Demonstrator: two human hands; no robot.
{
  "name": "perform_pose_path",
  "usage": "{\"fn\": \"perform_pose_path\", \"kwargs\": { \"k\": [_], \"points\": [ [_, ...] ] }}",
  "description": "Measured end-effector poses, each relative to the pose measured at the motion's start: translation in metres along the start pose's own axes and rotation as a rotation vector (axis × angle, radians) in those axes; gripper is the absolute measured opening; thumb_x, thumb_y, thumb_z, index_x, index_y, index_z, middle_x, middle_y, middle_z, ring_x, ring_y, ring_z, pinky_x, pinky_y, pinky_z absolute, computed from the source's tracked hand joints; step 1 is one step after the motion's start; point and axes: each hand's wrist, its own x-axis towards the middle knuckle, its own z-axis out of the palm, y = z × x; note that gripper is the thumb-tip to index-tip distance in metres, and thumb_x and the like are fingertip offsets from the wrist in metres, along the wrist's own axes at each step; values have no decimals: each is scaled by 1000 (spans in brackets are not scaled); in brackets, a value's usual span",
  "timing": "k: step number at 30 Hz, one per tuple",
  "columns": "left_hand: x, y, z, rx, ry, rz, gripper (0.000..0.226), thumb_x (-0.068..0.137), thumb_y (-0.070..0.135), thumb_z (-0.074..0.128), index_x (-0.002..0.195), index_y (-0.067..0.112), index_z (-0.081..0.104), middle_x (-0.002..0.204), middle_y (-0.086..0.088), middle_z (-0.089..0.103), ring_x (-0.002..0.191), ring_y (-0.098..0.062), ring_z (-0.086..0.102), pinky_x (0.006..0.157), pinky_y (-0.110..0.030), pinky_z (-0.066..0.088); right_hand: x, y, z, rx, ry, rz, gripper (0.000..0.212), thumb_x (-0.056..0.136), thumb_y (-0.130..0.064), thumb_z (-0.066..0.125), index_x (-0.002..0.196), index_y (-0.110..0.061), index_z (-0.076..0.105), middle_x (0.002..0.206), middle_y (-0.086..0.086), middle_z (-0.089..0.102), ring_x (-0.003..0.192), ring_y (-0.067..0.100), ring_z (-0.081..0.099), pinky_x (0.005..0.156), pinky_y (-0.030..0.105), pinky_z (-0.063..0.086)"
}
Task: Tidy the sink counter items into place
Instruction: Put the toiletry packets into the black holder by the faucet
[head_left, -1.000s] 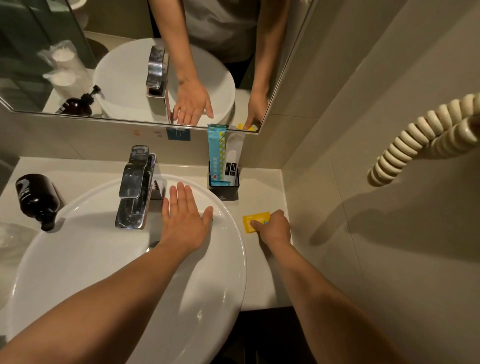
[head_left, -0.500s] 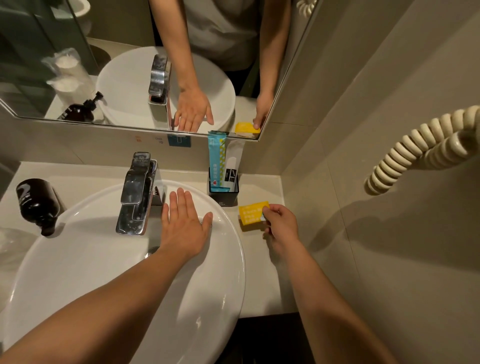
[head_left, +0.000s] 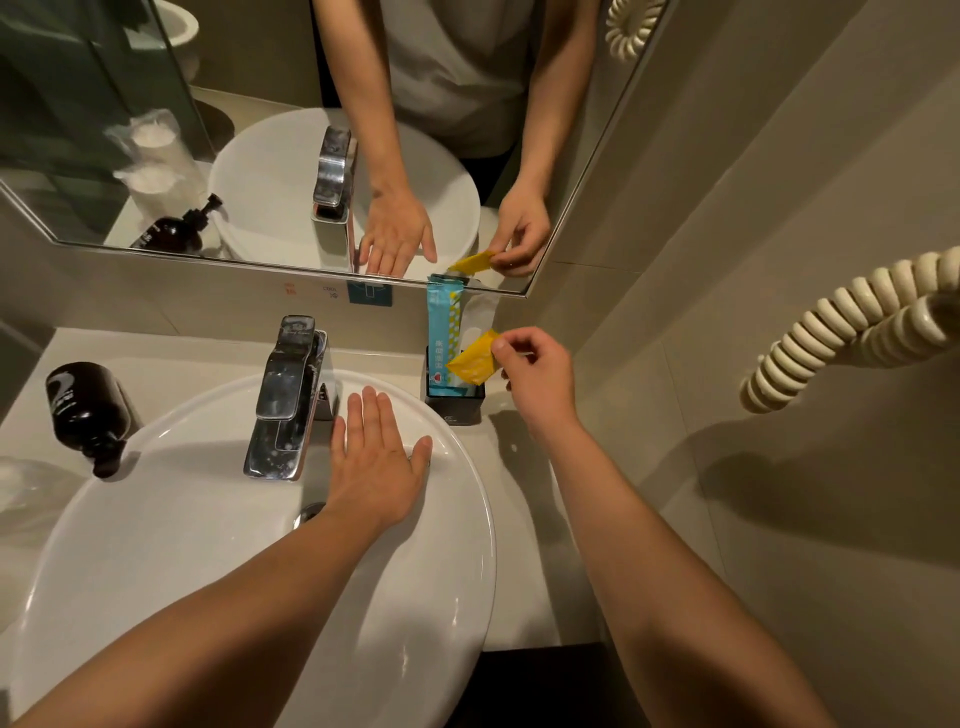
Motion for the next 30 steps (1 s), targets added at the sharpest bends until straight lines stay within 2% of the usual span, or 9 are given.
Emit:
{"fn": "perform_pose_path", "kwargs": {
  "k": [3,8,14,19,23,27,30],
  "points": [
    [0,1,-1,3,-4,0,94,86,72,-15,158,11,-16,170,-10,-17,155,-26,-20,118,-43,-20,2,0,7,-108,-82,-42,4,93,-18,68,91,-17,72,84,-3,69,70,-2,59,62,14,48],
    [0,2,-2,3,-4,2,89,94,69,-2,159,10,-15,169,-10,-17,155,-27,-20,122,-46,-15,2,7,14,-350,-198,-59,6,94,-19,67,94,-15,71,97,5,67,87,17,60,66,19,44],
    [-1,2,-2,3,-10,6,88,94,68,-2,158,11,-18,169,-10,-19,154,-26,-22,121,-45,-17,2,13,21,-466,-247,-35,10,98,-23,63,99,-16,71,102,1,64,90,12,56,61,11,37],
    [-2,2,-2,0,-1,4,93,87,70,-14,158,10,-16,170,-10,-17,155,-27,-20,122,-45,-16,7,17,25,-577,-286,-32,15,98,-25,64,101,-15,75,101,2,58,89,16,55,62,16,36],
    [-3,2,-3,-11,5,1,96,84,71,-18,159,10,-15,170,-10,-16,155,-27,-20,123,-46,-14,9,21,28,-589,-275,27,16,95,-28,68,99,-14,76,107,4,49,89,17,54,76,26,43],
    [-3,2,-3,-10,7,0,93,88,71,-12,159,11,-15,170,-10,-16,155,-27,-20,123,-46,-13,9,25,32,-547,-216,99,11,91,-24,74,91,-13,74,112,6,51,91,17,54,70,17,42],
    [-3,2,-3,1,7,1,93,88,71,-13,159,11,-16,170,-10,-15,155,-27,-19,123,-46,-14,9,29,35,-517,-167,125,10,89,-21,77,85,-12,74,112,8,57,91,17,56,72,22,44]
  ]
}}
